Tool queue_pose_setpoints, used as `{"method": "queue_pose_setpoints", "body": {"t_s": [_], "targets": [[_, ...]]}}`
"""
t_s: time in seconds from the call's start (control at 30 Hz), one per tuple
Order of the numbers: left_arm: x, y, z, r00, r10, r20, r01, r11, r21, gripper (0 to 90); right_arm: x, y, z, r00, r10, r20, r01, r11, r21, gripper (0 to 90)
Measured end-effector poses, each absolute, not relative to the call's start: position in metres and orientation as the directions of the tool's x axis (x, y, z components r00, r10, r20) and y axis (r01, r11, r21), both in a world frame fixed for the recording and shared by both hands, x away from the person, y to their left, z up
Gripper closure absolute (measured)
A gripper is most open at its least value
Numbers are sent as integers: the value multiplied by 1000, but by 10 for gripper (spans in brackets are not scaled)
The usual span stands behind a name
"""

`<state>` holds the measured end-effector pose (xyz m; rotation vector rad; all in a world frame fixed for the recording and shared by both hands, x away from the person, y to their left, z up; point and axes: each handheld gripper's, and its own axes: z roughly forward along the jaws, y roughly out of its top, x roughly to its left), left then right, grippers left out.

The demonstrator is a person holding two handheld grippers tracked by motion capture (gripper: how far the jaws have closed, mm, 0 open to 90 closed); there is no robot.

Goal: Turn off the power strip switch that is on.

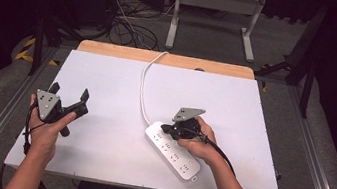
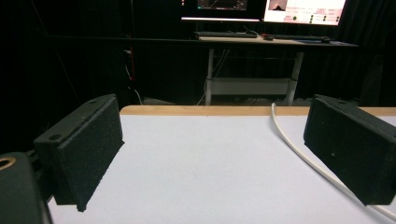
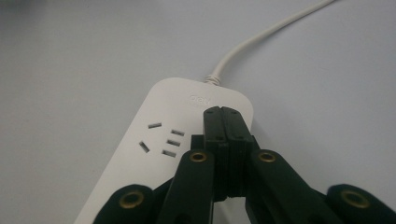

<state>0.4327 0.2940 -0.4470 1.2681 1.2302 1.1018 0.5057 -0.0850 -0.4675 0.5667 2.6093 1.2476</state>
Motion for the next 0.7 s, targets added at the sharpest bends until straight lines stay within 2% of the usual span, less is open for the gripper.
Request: {"method": "queue_pose_setpoints", "body": {"t_s": [0.7], "targets": [[433,294,-447,65,997,-34,76,29,997,52,505,-89,-472,-893,449,41,298,519,801,900]]}}
